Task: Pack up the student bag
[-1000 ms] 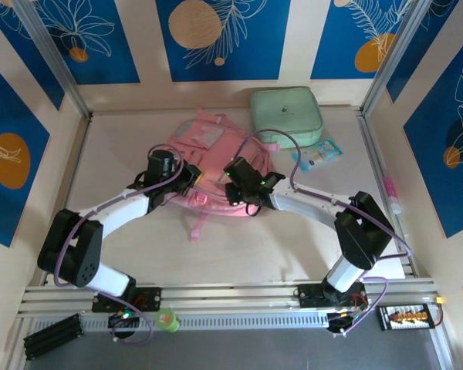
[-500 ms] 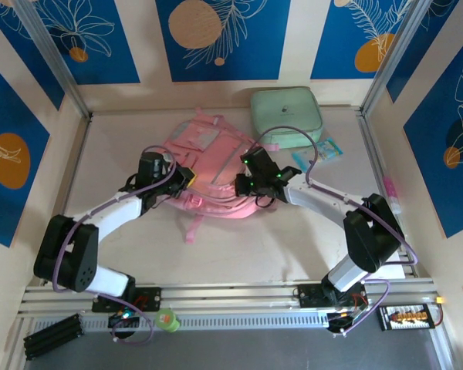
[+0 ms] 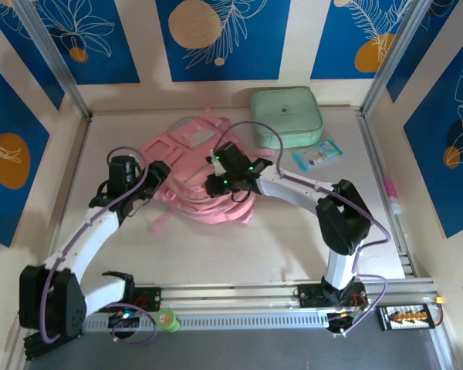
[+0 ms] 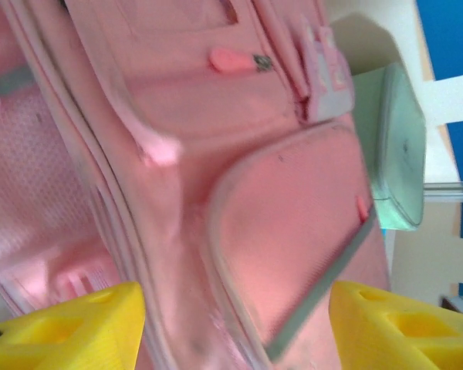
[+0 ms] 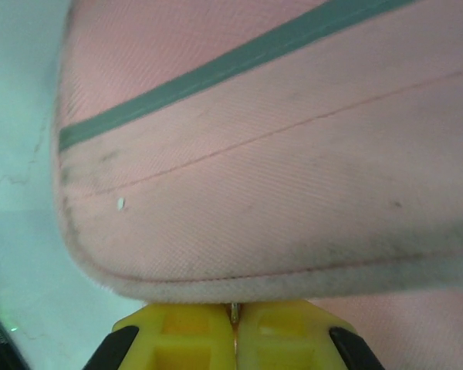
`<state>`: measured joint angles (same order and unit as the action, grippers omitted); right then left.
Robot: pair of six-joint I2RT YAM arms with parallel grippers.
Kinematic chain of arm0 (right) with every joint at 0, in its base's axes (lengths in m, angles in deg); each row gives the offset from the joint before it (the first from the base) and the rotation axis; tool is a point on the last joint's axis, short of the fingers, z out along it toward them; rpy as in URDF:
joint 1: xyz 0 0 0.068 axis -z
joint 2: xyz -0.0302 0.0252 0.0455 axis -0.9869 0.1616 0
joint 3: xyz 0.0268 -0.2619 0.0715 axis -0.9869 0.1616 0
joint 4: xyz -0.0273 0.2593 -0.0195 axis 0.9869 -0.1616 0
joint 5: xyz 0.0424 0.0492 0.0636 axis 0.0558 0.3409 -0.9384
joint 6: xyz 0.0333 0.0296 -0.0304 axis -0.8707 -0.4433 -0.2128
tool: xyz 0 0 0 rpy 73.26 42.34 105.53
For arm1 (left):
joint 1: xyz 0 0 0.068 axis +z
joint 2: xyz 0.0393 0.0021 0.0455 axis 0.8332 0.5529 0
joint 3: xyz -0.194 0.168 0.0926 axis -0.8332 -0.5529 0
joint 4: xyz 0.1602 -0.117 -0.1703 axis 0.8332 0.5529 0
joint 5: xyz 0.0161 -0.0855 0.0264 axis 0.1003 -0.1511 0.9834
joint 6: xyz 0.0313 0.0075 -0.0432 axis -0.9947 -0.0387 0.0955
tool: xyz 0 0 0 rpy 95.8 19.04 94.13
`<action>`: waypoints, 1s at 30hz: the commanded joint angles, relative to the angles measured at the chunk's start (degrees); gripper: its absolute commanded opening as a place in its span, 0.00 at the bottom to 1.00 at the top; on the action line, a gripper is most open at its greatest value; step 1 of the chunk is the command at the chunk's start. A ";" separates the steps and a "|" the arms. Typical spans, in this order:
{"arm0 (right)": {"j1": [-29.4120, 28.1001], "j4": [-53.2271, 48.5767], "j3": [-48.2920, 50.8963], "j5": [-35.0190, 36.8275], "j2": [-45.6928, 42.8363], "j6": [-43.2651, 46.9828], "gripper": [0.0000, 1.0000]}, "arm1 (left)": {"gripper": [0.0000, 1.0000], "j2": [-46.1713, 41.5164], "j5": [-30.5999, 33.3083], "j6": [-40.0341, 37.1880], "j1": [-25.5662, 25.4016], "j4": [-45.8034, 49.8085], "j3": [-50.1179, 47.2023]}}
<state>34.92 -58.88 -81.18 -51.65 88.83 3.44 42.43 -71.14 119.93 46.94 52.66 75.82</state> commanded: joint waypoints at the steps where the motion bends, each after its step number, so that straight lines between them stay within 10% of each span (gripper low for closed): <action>1: -2.21 1.50 -5.32 -4.63 3.15 1.76 0.00 | 0.65 -3.05 0.93 1.37 0.66 1.49 -4.15; 19: -5.80 1.46 -9.88 -8.98 7.88 2.24 0.00 | 0.22 4.82 -5.62 8.65 0.65 -10.32 -5.47; 30: -0.09 -2.27 -1.31 5.03 1.11 5.11 0.00 | 0.00 4.27 -2.74 5.28 1.24 -5.80 -4.04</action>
<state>31.12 -58.43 -85.66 -51.39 94.49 7.12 46.89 -76.26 127.45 47.09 45.40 69.61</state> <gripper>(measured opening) 0.056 0.103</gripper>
